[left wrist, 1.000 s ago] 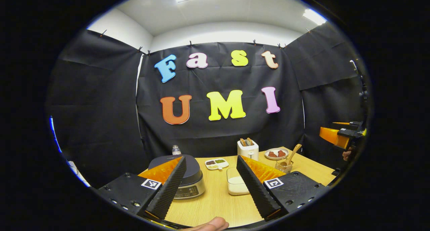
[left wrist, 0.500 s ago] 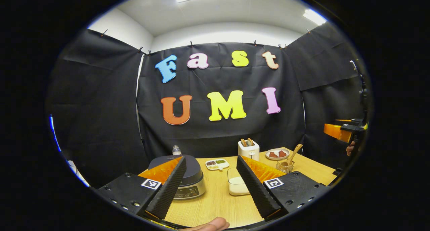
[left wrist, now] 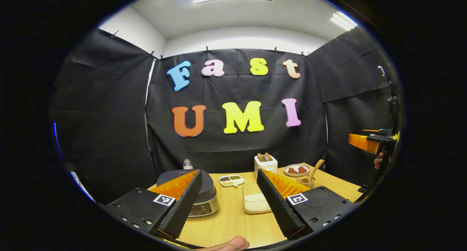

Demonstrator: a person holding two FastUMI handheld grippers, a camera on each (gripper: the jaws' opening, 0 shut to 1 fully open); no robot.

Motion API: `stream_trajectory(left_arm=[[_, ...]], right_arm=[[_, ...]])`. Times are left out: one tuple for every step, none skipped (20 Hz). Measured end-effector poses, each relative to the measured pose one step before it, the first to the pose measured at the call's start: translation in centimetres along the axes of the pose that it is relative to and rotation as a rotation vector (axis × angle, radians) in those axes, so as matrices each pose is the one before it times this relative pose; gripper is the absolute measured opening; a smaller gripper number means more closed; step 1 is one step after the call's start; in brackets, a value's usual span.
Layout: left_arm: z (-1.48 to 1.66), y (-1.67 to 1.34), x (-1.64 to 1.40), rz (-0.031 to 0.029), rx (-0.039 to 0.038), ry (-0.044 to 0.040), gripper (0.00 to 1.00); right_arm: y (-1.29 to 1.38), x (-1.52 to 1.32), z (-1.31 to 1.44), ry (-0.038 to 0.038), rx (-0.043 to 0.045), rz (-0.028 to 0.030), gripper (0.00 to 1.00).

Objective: Close the left gripper, press the button to open the rice cooker; take a wooden spoon from the chopstick holder with the right hand, scoop a spoonful of rice and pour it into the rice cooker, then put the wooden spoon back into the chopstick holder.

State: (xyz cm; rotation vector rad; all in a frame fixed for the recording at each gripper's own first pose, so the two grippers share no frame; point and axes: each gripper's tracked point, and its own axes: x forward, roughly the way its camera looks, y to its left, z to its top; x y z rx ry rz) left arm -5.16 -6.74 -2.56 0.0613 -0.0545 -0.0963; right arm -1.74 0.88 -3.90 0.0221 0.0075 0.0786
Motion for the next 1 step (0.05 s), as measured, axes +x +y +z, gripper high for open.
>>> stream_trajectory(left_arm=[[0.014,0.185,-0.004,0.00502,0.00173,-0.00354,0.95]], right_arm=[[0.074,-0.033,-0.035,0.00094,0.00096,0.00313,0.95]])
